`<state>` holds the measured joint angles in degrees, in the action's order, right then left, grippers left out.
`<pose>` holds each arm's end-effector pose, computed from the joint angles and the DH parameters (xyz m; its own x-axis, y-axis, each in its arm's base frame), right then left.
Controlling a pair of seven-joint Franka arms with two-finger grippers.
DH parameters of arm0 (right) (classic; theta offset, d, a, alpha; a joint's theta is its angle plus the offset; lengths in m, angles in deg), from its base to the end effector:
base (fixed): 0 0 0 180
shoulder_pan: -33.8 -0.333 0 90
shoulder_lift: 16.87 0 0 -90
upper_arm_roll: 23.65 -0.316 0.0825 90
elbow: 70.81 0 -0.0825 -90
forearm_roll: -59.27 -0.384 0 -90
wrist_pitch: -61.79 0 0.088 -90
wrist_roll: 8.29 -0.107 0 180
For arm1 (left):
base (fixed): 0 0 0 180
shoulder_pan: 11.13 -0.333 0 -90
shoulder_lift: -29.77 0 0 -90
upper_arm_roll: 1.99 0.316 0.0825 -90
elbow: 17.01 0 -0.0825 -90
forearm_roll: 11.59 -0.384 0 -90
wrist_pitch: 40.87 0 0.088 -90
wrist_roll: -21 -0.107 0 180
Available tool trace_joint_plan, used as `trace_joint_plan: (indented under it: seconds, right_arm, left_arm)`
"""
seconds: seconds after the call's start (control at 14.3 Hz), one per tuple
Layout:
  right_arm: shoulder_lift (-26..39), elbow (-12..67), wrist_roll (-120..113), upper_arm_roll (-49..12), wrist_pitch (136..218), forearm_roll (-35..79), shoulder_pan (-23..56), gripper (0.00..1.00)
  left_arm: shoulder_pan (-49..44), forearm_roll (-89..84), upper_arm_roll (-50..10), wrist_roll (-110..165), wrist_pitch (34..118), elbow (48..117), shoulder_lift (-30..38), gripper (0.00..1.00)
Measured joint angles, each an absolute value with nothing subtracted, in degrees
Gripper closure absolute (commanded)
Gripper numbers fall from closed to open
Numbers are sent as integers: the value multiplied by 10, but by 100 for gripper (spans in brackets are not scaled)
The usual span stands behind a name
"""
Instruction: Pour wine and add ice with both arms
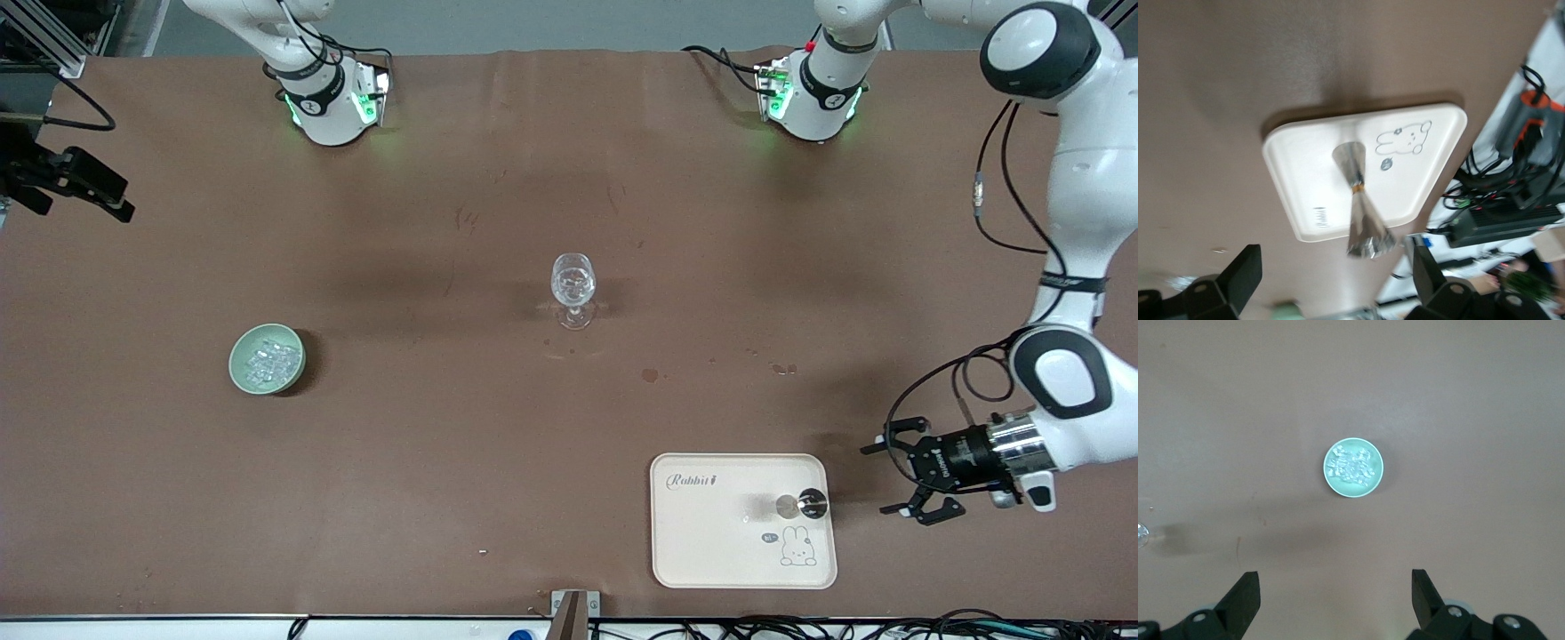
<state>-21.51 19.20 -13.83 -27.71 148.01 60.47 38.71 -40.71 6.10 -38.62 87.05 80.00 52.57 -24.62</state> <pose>0.5223 -0.0083 0.6621 0.9935 -0.1128 0.0172 -0.1132 -0.9933 0.0251 0.7633 0.0419 0.2894 0.1939 0.7289 -0.6566 0.9701 -0.0427 0.2391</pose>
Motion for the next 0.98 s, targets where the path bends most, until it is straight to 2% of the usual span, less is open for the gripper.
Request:
trace_joint_plan:
  seconds: [0.42, 0.84, 0.98]
  right_arm:
    - [-215, 194, -137, -275, 1481, 604, 381, 3]
    - [-215, 209, -137, -250, 1496, 597, 352, 3]
    - [-214, 214, -137, -248, 1512, 597, 352, 3]
  left_arm:
    - [-404, -32, -403, 880, 625, 528, -82, 0]
    - [-395, -166, -495, 847, 527, 536, 27, 0]
    - [-395, -182, -505, 771, 502, 537, 54, 0]
